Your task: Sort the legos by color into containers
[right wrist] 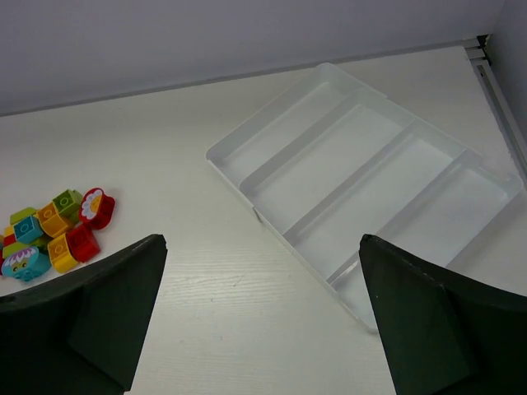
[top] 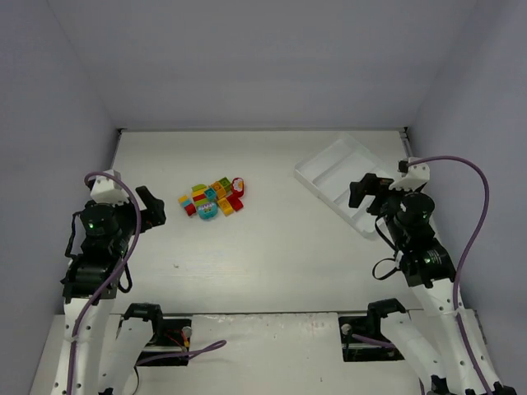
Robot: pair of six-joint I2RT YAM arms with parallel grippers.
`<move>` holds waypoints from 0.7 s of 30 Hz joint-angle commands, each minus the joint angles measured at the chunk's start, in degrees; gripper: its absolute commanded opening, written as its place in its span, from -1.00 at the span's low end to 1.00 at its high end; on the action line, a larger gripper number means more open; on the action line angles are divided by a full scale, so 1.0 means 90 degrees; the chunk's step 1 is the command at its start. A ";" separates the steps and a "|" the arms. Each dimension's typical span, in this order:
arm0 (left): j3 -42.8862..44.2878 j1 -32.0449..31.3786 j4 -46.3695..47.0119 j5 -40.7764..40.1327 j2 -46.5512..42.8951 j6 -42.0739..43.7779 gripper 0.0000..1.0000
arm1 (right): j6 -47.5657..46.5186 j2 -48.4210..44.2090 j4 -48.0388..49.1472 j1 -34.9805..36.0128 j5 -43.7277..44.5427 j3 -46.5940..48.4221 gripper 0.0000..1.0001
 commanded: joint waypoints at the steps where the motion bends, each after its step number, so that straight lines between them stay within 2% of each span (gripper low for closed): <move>1: 0.0105 -0.0025 0.0393 0.0041 0.0064 0.0016 0.85 | 0.0062 0.0209 0.0533 0.0023 -0.0122 0.0070 1.00; 4: 0.0115 -0.0025 0.0403 0.0080 0.0074 0.0006 0.85 | 0.0209 0.0483 0.0494 0.0023 -0.0064 0.0225 1.00; 8: 0.0115 -0.0015 0.0432 0.0236 0.0142 -0.0004 0.85 | -0.0113 0.1097 0.0474 0.0032 -0.1358 0.0577 1.00; 10: 0.0124 -0.0015 0.0461 0.0285 0.0152 -0.0023 0.85 | -0.0104 0.1663 0.0445 0.0061 -0.1538 0.0792 1.00; 13: 0.0134 -0.0015 0.0461 0.0305 0.0210 -0.0024 0.85 | -0.0162 0.2474 0.0493 0.0412 -0.1344 0.1143 1.00; 17: 0.0134 -0.0005 0.0451 0.0305 0.0230 -0.0024 0.85 | -0.0357 0.3421 0.0825 0.1436 -0.0680 0.1515 1.00; 18: 0.0134 0.0005 0.0461 0.0295 0.0220 -0.0024 0.85 | -0.0367 0.3800 0.0913 0.1555 -0.0660 0.1651 0.78; 20: 0.0115 0.0024 0.0481 0.0276 0.0239 -0.0053 0.85 | -0.0426 0.4385 0.1196 0.1750 -0.0795 0.1788 0.51; 21: 0.0115 0.0024 0.0481 0.0266 0.0259 -0.0063 0.85 | -0.0436 0.4592 0.1264 0.1935 -0.0922 0.1943 0.24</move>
